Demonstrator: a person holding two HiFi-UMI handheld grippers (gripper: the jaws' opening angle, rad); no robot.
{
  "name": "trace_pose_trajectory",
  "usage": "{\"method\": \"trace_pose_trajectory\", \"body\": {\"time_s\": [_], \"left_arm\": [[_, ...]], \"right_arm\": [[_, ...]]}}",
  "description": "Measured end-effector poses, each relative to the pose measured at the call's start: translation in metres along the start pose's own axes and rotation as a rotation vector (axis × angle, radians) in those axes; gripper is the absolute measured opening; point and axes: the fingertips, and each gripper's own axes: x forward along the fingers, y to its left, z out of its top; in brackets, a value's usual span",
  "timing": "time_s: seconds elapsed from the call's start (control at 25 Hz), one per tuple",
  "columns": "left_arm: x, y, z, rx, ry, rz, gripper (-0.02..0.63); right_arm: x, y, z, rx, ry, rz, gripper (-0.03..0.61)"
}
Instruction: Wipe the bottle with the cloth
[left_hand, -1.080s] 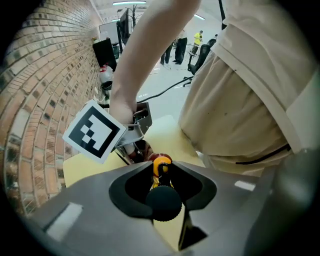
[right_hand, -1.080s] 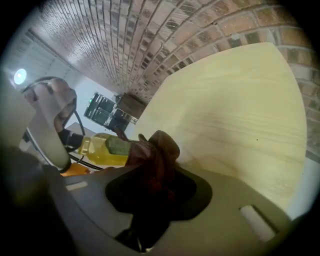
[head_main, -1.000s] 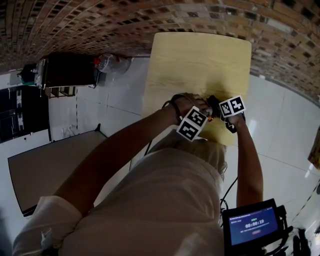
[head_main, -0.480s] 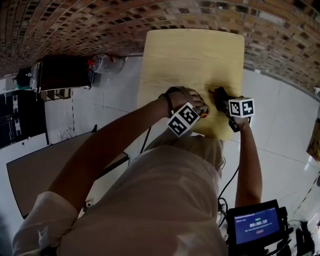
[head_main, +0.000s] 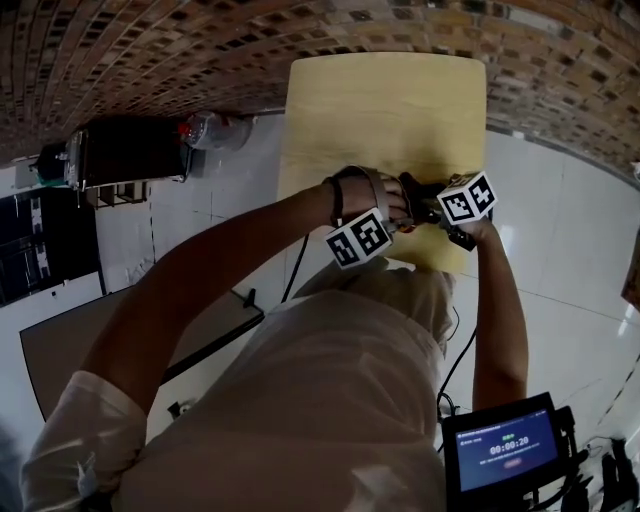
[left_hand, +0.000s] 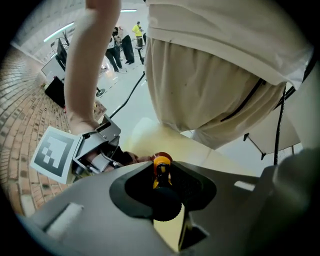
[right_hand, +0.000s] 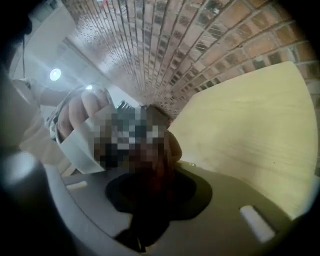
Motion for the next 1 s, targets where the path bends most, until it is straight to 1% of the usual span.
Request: {"method": "trace_pose_trajectory", "body": {"time_s": [0.12,0.2,0.36,0.44,0.56,0.64,0.68,0.76,0.84,0.88,0.92,1.0], "left_arm": [[0.0,-0.001,0.002,0.025,0.013,0.008,0.123],[0.0,-0.002,0.001,0.031,0.022,0.02,0.123],[0.002,0.001,0.002,0.036,0.034,0.031,0.121],[0.002,0.005,0.002,0.032,0.035,0.031,0.121],[0.001,0.01,0.003,0.022,0.036,0.036,0.121],[0.0,0.011,0.005,0.019,0.036,0.035,0.121],[0.0,0.011,0.005,0.017,0.036,0.035,0.121],[-0.001,0.011,0.006,0.008,0.037,0.041,0.121],[0.0,0.012,0.005,-0.013,0.038,0.047,0.121],[0.0,0.012,0.004,-0.033,0.04,0.05,0.123],[0.001,0.012,0.002,-0.065,0.041,0.054,0.123],[0.0,0.016,-0.002,-0.169,0.041,0.068,0.124]], "right_arm": [[-0.002,0.006,0.003,-0.082,0.019,0.021,0.098],[0.0,0.006,0.003,-0.115,0.055,0.028,0.098],[0.006,-0.008,-0.014,-0.137,0.201,-0.004,0.098],[0.009,-0.02,-0.027,-0.121,0.273,-0.033,0.098],[0.012,-0.033,-0.039,-0.085,0.338,-0.079,0.098],[0.015,-0.042,-0.048,-0.074,0.379,-0.129,0.097],[0.016,-0.048,-0.053,-0.086,0.4,-0.167,0.097],[0.019,-0.058,-0.059,-0.157,0.439,-0.261,0.097],[0.018,-0.064,-0.058,-0.223,0.43,-0.344,0.097],[0.016,-0.066,-0.054,-0.231,0.396,-0.384,0.097],[0.012,-0.069,-0.048,-0.214,0.341,-0.426,0.097],[-0.007,-0.075,-0.034,-0.125,0.183,-0.511,0.098]]}}
